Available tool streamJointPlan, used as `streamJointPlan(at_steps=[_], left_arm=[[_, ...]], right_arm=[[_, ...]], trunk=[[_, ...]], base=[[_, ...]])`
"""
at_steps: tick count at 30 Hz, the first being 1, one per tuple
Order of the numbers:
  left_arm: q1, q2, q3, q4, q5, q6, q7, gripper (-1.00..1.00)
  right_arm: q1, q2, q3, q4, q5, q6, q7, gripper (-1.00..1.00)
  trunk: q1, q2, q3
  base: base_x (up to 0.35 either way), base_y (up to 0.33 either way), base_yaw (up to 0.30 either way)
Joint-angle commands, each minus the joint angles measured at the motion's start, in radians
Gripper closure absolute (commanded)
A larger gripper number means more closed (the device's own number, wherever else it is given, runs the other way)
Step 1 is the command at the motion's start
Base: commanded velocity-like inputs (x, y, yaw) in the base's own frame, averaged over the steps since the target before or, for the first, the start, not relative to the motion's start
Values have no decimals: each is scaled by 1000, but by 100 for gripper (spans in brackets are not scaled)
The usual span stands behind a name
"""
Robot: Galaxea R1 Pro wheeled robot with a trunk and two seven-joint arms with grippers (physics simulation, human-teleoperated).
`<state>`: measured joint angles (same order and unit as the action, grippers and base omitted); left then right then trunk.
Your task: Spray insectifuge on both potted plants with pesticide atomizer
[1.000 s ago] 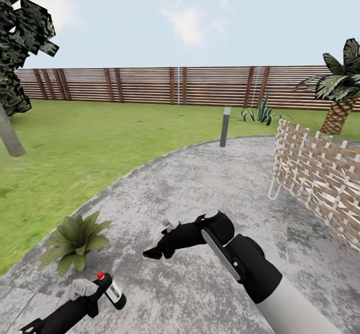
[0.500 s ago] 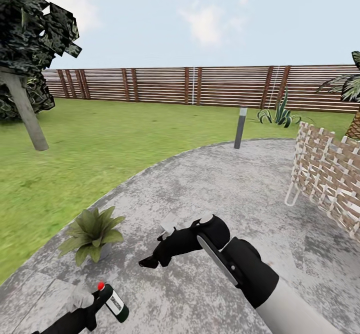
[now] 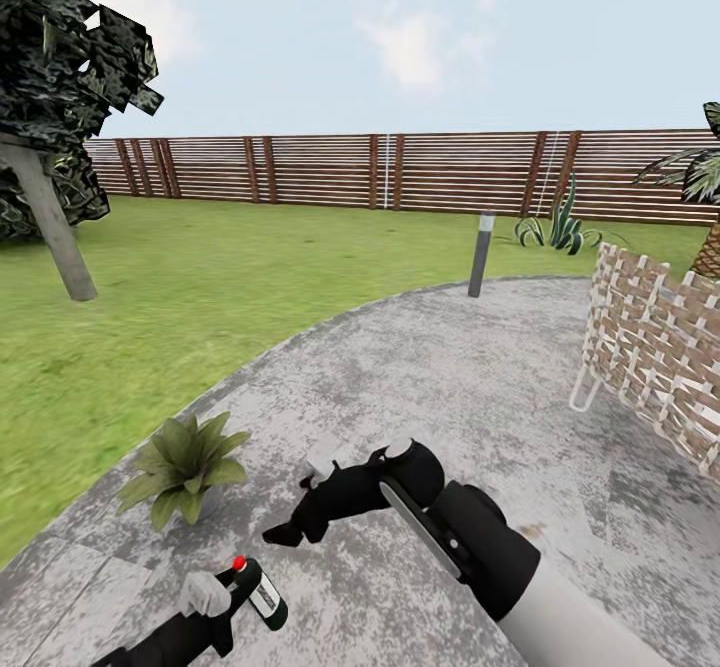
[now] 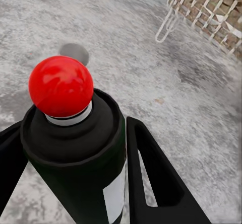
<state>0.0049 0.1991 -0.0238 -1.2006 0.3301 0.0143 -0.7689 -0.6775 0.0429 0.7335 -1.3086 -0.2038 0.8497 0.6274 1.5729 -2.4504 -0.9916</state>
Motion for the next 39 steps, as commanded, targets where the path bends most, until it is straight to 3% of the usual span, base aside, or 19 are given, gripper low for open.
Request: streamJointPlan(at_steps=[1,2,3,6,9,15,21,37,39], left_arm=[[0,-1,0,0,0,1,2,100],[0,-1,0,0,0,2,0,100],[0,-1,-1,-2,0,2,-3,100],[-1,-1,-1,-6,1,3,-5,100],[-1,-6,-2,-11,1,3,-7,100],[-1,-18,-6,-41,0,3,-9,100],[-1,-29,-67,-53,-2,1,-7,100],[0,-30,-79,-108,-1,0,-9,100],[-1,-30,-128,-107,-1,2,-2,100]], right_arm=[[0,0,2,0,0,-4,0,-100],[1,0,15,10,0,-5,0,-100],[1,0,26,22,0,-6,0,100],[1,1,67,42,0,-4,0,100],[1,22,88,68,5,-4,-4,100],[1,35,92,87,7,-8,-7,100],[1,35,90,89,4,-8,-9,100],[1,35,89,143,14,-9,-12,100],[1,34,89,141,14,-9,-12,100]], trunk=[[0,0,0],[0,0,0],[0,0,0],[0,0,0],[0,0,0],[0,0,0],[0,0,0],[0,0,0],[0,0,0]], base=[[0,0,0],[0,0,0],[0,0,0],[0,0,0],[0,0,0],[0,0,0],[0,0,0],[0,0,0],[0,0,0]])
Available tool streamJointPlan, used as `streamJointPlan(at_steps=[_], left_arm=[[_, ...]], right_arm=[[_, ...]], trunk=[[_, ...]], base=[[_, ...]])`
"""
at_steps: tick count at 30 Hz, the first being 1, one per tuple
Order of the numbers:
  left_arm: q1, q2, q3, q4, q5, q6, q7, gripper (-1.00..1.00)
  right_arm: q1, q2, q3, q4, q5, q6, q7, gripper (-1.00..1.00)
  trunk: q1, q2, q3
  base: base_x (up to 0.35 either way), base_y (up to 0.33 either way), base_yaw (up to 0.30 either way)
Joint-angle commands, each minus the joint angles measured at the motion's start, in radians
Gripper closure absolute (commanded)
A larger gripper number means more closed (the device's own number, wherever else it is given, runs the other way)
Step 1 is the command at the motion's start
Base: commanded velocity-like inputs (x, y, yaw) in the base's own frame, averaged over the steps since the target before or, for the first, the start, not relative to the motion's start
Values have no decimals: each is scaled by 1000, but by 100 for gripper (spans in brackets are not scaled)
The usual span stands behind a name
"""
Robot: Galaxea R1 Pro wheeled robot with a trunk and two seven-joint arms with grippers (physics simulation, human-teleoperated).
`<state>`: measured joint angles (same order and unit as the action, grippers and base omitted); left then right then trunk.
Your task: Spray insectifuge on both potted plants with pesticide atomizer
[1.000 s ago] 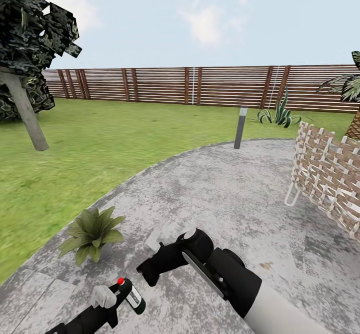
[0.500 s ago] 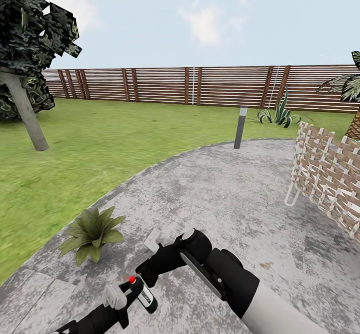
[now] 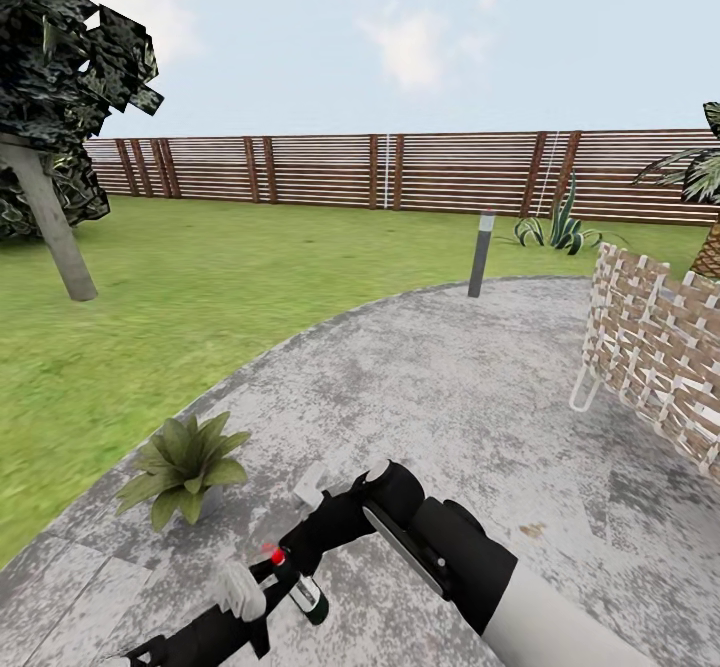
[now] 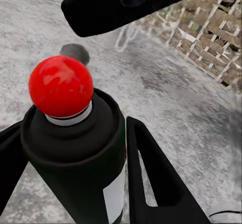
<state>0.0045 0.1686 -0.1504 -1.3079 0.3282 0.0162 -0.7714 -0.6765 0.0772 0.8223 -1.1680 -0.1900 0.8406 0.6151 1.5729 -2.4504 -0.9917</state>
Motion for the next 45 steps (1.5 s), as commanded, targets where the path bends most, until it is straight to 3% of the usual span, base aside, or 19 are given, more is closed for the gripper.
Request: streamJointPlan(at_steps=[1,17,19,21,22,25,26,27,30,32,34,35,36,37,38,39,42,44,45], left_arm=[[0,0,-16,0,1,0,-1,100],[0,2,-26,-25,4,1,1,100],[0,10,-18,3,4,1,14,100],[0,14,14,16,3,3,53,100],[0,15,25,33,3,3,71,100],[0,14,40,75,-1,-1,94,100],[0,9,59,98,-1,2,127,100],[0,3,73,115,1,1,279,100],[4,-23,73,122,8,3,603,100],[6,-87,75,151,15,3,789,100],[6,-114,79,184,19,3,909,100],[5,-119,81,204,20,3,945,100],[2,-120,89,228,24,6,961,100],[0,-119,120,246,42,10,967,100],[-1,-118,139,252,54,12,970,100],[-1,-117,147,252,58,12,970,100],[-17,-109,157,259,55,71,971,100],[-38,-74,154,301,49,106,963,100],[-39,-72,152,303,48,106,962,100]], right_arm=[[0,1,0,0,0,0,0,100],[0,0,-13,7,3,1,0,100],[0,-1,-58,-15,4,-1,-1,100],[0,-1,-150,-30,7,-1,-2,100],[0,-2,-177,-34,8,-1,-2,100],[0,-2,-198,-42,10,-5,-15,100],[0,-1,-198,-44,10,-25,-57,100],[0,-1,-198,-46,8,-66,-176,100],[0,-2,-200,-49,6,-97,-235,100],[0,-2,-201,-50,5,-111,-243,100],[0,-1,-200,-49,4,-115,-305,100],[0,-1,-198,-49,0,-117,-411,100],[0,-1,-197,-48,-5,-129,-518,100],[0,-1,-196,-51,-8,-162,-589,100],[0,-1,-195,-57,-9,-181,-620,100],[0,-1,-195,-61,-10,-188,-629,-100],[0,-1,-197,-82,-32,-176,-634,-100],[1,-2,-196,-129,-73,-93,-635,-100],[1,-4,-196,-132,-75,-89,-635,-100]], trunk=[[0,0,0],[0,0,0],[0,0,0],[0,0,0],[0,0,0],[0,0,0],[0,0,0],[0,0,0],[0,0,0],[0,0,0],[0,0,0],[0,0,0],[0,0,0],[0,0,0],[0,0,0],[0,0,0],[0,0,0],[0,0,0],[0,0,0]], base=[[0,0,0],[0,0,0],[0,0,0],[0,0,0],[0,0,0],[0,0,0],[0,0,0],[0,0,0],[0,0,0],[0,0,0],[0,0,0],[0,0,0],[0,0,0],[0,0,0],[0,0,0],[0,0,0],[0,0,0],[0,0,0],[0,0,0]])
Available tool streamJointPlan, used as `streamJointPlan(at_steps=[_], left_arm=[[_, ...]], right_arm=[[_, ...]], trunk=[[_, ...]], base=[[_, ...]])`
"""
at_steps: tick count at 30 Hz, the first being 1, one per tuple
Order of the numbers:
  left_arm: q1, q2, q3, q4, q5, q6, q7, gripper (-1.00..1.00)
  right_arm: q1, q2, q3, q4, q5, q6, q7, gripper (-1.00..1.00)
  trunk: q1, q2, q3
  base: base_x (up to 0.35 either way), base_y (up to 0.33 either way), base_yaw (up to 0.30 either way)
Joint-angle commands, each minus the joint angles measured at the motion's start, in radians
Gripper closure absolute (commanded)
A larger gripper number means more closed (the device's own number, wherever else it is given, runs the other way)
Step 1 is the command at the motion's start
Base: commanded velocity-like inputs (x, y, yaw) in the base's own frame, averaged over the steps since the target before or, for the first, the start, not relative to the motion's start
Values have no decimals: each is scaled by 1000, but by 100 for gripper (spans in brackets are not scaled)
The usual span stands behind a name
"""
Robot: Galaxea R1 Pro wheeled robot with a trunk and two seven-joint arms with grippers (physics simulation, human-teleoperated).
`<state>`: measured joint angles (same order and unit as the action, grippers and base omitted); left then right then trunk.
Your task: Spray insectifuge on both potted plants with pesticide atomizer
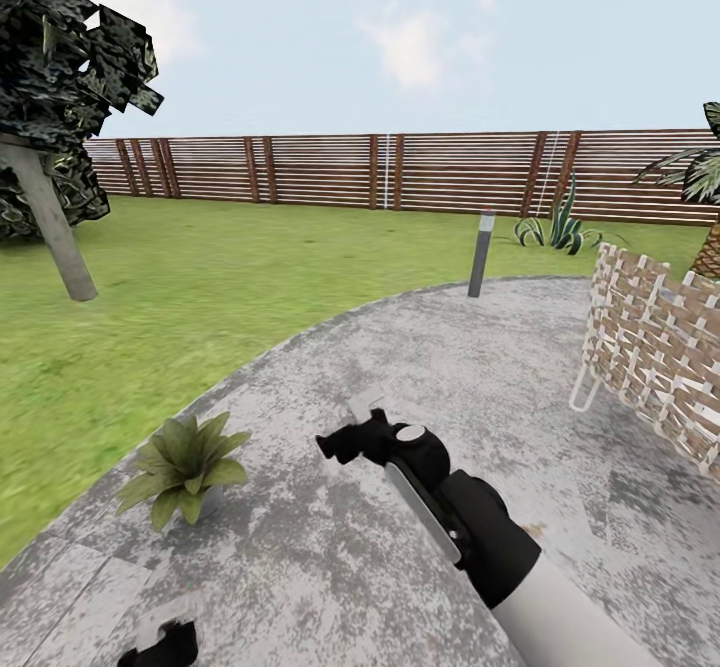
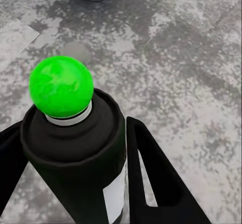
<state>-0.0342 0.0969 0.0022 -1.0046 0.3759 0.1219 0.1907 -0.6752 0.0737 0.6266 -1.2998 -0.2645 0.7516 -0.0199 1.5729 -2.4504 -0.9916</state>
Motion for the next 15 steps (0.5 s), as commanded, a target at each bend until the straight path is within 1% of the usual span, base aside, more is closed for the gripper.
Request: streamJointPlan(at_steps=[1,2,3,4,5,7,8,9,11,13,15], left_arm=[[-1,3,-7,5,-6,-8,-1,100],[-1,5,-15,28,-50,-25,-2,100],[-1,4,-16,42,-85,-35,-3,100],[-1,3,-16,51,-110,-45,-3,100],[-1,1,-16,57,-124,-53,-3,100],[-1,1,-16,62,-135,-63,-4,100],[-1,1,-16,63,-136,-65,-4,100],[-5,3,-16,62,-137,-65,-9,100],[-86,6,-14,75,-138,-49,-59,100],[-147,12,-13,100,-138,-17,-77,100],[-175,14,-13,125,-137,13,-81,100]], right_arm=[[0,-2,0,-3,-1,4,0,-100],[0,-3,1,-4,-3,9,2,-100],[0,-2,1,-4,-6,21,2,-100],[0,1,1,-3,-8,47,3,-100],[0,2,1,-3,-10,90,3,-100],[0,3,0,-3,-13,181,4,-100],[0,3,-1,-1,-15,211,4,-100],[0,3,-1,0,-16,222,5,-100],[0,3,-33,-22,-44,231,4,-100],[0,3,-45,-39,-60,232,3,-100],[0,3,-47,-34,-65,224,1,-100]], trunk=[[0,0,0],[0,0,0],[0,0,0],[0,0,0],[0,0,0],[0,0,0],[0,0,0],[0,0,0],[0,0,0],[0,0,0],[0,0,0]], base=[[15,0,0],[18,0,0],[74,0,0],[189,0,0],[253,0,0],[294,0,0],[313,0,0],[317,0,0],[320,0,0],[320,0,0],[321,0,0]])
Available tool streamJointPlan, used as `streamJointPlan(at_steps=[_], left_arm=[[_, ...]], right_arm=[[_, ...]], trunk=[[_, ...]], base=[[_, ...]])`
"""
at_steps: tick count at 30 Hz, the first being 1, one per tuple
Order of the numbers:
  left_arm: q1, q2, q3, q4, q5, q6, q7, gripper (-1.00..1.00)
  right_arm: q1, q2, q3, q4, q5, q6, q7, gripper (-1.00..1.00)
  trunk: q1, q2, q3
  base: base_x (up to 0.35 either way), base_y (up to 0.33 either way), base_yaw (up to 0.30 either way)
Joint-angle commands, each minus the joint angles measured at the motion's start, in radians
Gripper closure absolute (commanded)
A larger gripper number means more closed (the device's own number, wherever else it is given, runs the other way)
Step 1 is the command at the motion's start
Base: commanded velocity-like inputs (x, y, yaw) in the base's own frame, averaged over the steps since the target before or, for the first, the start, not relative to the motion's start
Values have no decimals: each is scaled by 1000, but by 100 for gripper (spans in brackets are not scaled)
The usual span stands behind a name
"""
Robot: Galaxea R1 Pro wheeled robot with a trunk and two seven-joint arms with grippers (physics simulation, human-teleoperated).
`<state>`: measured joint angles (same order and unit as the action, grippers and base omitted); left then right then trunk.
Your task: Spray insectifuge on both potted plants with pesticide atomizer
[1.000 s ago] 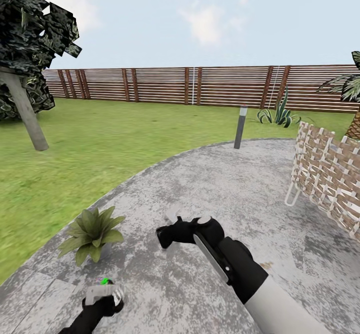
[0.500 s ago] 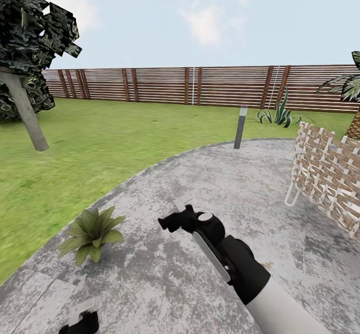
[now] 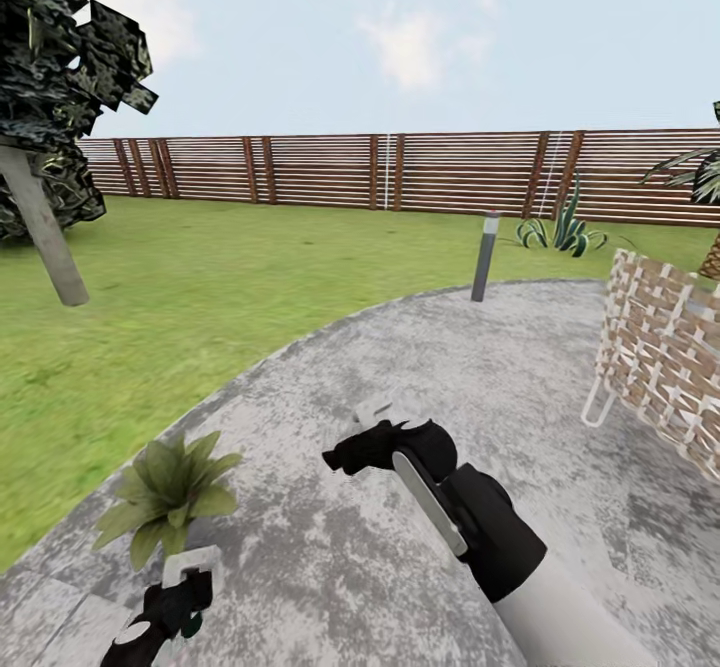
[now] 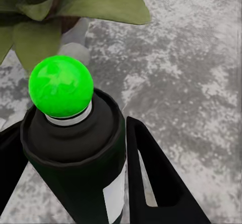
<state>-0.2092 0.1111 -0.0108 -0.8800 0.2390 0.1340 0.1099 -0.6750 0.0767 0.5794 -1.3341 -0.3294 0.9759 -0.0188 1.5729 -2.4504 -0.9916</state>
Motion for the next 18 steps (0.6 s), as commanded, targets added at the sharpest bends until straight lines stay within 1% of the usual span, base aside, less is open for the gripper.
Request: streamJointPlan(at_steps=[1,2,4,6,9,11,14,15,16,18], left_arm=[[-7,3,0,9,1,8,-1,100],[-9,5,0,12,1,10,-2,100],[-11,6,0,15,2,10,-2,100],[-11,7,1,16,3,8,-2,100],[-12,6,3,23,7,10,-1,100],[-11,0,7,42,10,13,-2,100],[-11,-5,9,136,11,-10,11,100],[-11,-7,9,143,12,-16,22,100],[-10,-17,10,156,30,-23,78,100],[-11,-29,11,157,113,-28,197,100]], right_arm=[[0,0,0,12,-2,-21,0,-100],[0,-2,-1,27,-2,-52,2,-100],[2,-14,-3,39,-1,-121,1,-100],[3,-21,-3,44,-2,-148,-1,-100],[3,-21,-5,40,1,-151,-7,-100],[3,-19,-8,31,1,-146,-8,-100],[3,-13,-9,26,2,-108,-10,-100],[3,-13,-9,26,2,-97,-10,-100],[3,-12,-9,24,1,-77,-10,-100],[3,-12,-8,13,1,-69,-10,-100]], trunk=[[0,0,0],[0,0,0],[0,0,0],[0,0,0],[0,0,0],[0,0,0],[0,0,0],[0,0,0],[0,0,0],[0,0,0]], base=[[321,0,0],[321,0,0],[321,0,0],[321,0,0],[321,0,0],[321,0,0],[314,0,75],[209,0,203],[69,0,244],[20,0,258]])
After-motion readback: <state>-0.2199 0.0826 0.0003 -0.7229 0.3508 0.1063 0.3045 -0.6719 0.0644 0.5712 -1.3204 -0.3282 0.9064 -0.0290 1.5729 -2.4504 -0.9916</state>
